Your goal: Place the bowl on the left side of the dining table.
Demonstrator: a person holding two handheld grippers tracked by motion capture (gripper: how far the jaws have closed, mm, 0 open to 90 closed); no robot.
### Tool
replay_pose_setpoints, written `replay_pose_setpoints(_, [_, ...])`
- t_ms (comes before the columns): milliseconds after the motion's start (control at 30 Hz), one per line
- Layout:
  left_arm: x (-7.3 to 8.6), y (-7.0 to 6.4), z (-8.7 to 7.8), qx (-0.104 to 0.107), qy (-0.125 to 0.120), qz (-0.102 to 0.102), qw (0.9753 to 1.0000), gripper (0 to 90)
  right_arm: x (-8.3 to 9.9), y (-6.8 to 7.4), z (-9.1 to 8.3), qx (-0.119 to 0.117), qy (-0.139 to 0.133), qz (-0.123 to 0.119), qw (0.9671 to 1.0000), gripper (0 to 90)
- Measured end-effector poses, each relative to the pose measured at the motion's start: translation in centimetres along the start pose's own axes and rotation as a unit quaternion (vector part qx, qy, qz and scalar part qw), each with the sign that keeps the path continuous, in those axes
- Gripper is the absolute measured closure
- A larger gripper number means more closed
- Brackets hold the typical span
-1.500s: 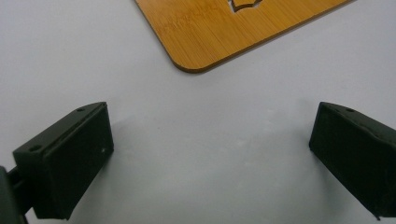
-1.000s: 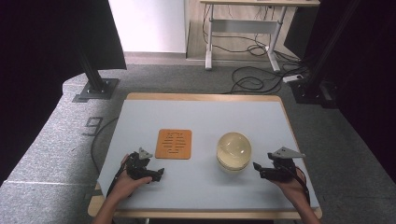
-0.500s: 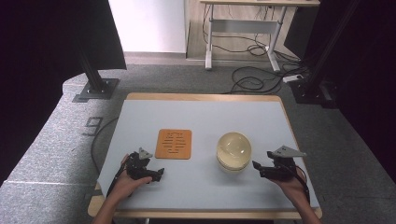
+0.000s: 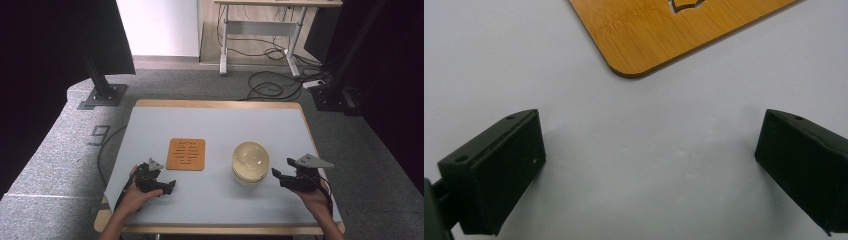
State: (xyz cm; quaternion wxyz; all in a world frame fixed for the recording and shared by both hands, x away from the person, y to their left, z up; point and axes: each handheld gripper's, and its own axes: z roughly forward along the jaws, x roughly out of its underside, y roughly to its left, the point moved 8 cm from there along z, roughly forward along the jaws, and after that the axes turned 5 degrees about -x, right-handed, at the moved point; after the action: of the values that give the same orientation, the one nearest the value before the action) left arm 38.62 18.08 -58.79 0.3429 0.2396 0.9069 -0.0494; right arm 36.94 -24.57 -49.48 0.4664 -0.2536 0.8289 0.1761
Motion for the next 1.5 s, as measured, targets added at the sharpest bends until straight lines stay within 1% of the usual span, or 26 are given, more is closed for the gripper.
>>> replay_pose_setpoints(567, [0.0, 0.0, 0.0, 0.000, 0.000, 0.000, 1.0000, 0.0, -1.1, -0.3, -0.9, -0.001, -0.015, 0.005, 0.9999, 26.6])
replay_pose_setpoints(933, [0.0, 0.0, 0.0, 0.000, 0.000, 0.000, 1.0000, 0.0, -1.9, 0.0, -1.1, -0.002, -0.024, 0.000, 0.9997, 26.6])
replay_pose_setpoints(1067, [0.0, 0.0, 0.0, 0.000, 0.000, 0.000, 1.0000, 0.0, -1.9, -0.1, -1.2, -0.003, -0.026, 0.003, 0.9996, 26.7])
replay_pose_setpoints(1300, [0.0, 0.0, 0.0, 0.000, 0.000, 0.000, 1.0000, 0.0, -1.6, 0.1, -0.6, -0.002, -0.017, 0.003, 0.9999, 26.7])
replay_pose_setpoints(1500, [0.0, 0.0, 0.0, 0.000, 0.000, 0.000, 1.0000, 0.0, -1.6, 0.2, -0.3, -0.003, -0.016, 0.003, 0.9999, 26.7])
